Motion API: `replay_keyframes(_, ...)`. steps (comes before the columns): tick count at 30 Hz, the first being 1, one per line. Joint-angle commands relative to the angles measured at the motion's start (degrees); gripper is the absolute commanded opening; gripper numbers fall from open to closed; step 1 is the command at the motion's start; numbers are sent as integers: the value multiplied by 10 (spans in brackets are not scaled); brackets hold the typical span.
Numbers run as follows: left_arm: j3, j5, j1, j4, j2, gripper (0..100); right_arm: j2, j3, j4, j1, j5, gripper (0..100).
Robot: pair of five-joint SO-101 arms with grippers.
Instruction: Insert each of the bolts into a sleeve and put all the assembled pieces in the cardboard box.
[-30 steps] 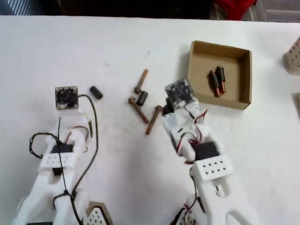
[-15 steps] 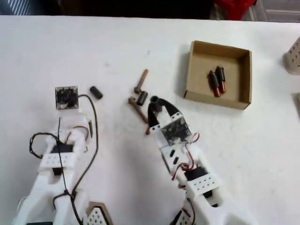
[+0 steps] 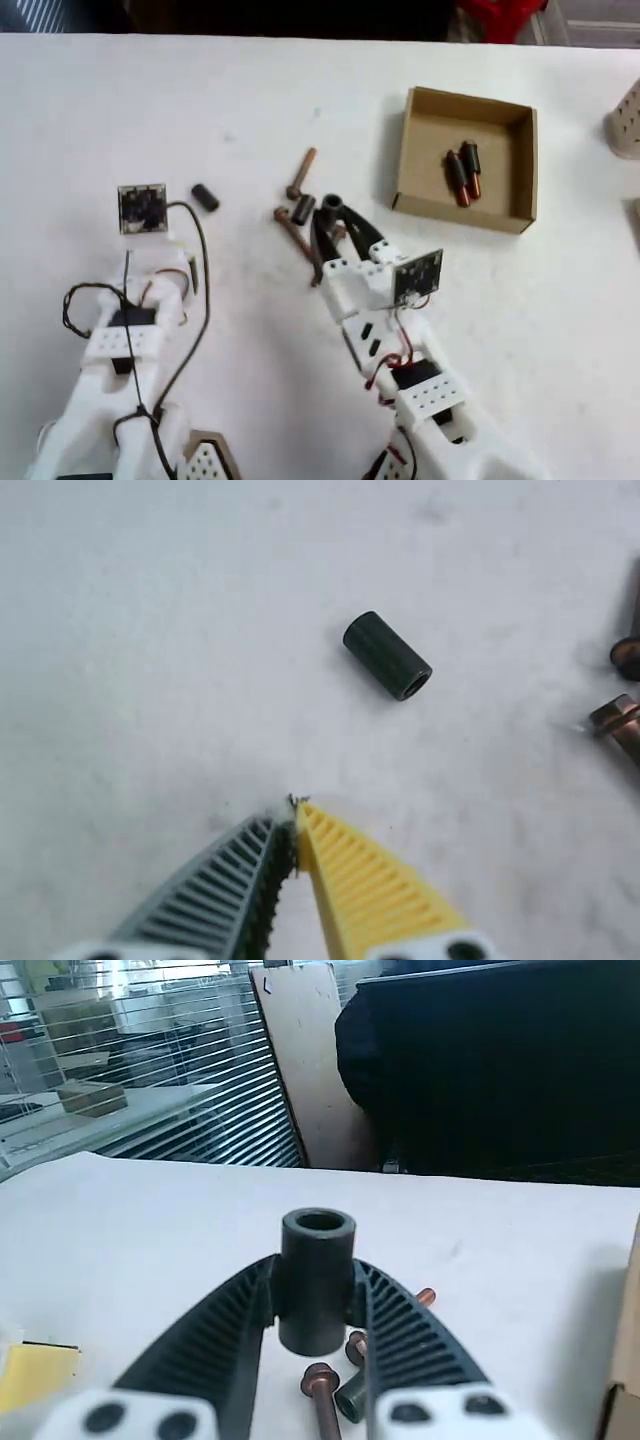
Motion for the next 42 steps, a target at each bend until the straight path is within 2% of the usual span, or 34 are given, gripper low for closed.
replay_keyframes(1, -33, -4, -1, -11, 0, 24, -14, 4, 7, 7, 44, 16)
replay_keyframes(4, -35, 3, 2, -13, 0, 24, -14, 4, 19, 7, 47, 16)
replay_keyframes(9, -37, 124, 58, -14, -5, 24, -16, 14, 17, 23, 47, 16)
replay_keyframes(13, -51, 164, 112, -9, -5, 24, -14, 14, 18, 47, 47, 16)
replay_keyframes(20, -143, 306, 228, 125, 0, 33, -14, 14, 37, 46, 47, 16)
replay_keyframes(23, -178, 353, 273, 139, 13, 133, -14, 14, 37, 48, 47, 16)
replay_keyframes(25, -201, 366, 284, 141, 51, 224, -14, 14, 37, 50, 47, 16)
replay_keyframes(27, -232, 374, 284, 141, 109, 251, -14, 14, 37, 51, 47, 16)
replay_keyframes(31, -310, 384, 278, 147, 237, 178, -14, 14, 37, 51, 47, 16)
replay_keyframes(36, -406, 385, 278, 198, 335, 90, -14, 14, 37, 51, 46, 16)
replay_keyframes(42, -481, 387, 262, 211, 415, 128, -14, 14, 37, 51, 46, 16)
